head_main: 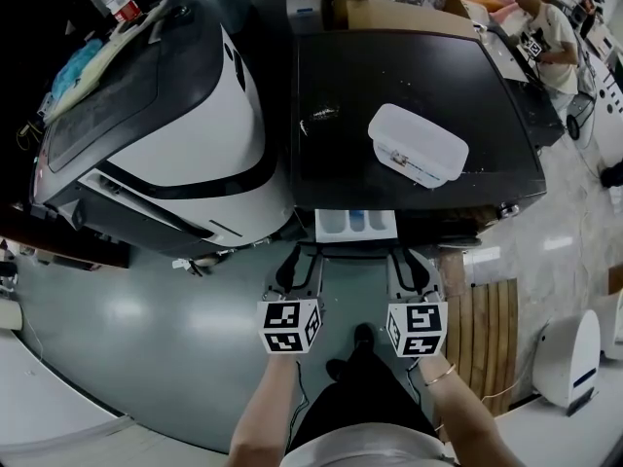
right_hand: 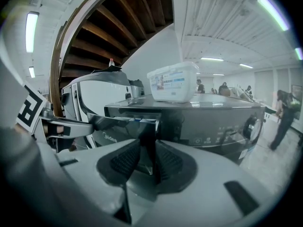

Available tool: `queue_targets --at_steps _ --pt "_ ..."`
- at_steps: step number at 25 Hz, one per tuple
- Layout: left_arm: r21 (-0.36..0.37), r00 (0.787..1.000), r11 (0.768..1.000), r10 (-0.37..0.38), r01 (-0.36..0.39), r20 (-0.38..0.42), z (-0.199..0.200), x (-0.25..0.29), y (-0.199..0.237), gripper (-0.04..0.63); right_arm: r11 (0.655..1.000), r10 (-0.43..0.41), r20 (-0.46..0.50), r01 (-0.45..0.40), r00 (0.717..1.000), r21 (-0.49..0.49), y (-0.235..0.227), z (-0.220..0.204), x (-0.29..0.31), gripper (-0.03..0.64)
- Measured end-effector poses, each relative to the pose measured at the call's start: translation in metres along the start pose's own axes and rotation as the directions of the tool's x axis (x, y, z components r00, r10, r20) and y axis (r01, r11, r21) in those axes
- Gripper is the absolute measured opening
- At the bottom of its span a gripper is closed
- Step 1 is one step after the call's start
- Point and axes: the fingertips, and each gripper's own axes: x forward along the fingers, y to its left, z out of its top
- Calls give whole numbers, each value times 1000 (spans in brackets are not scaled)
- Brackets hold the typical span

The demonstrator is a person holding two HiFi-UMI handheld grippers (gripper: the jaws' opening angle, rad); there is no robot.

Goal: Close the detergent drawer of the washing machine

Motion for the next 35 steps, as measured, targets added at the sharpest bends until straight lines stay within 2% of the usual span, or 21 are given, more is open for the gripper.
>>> queue_targets --at_steps 10,35 --pt "2 1000 1000 2 -2 2 11 18 7 147 1000 2 1 -2 1000 4 -5 11 17 91" --pt "-34 998 998 55 -55 2 27 50 21 147 996 -76 7 76 997 41 -16 28 51 91"
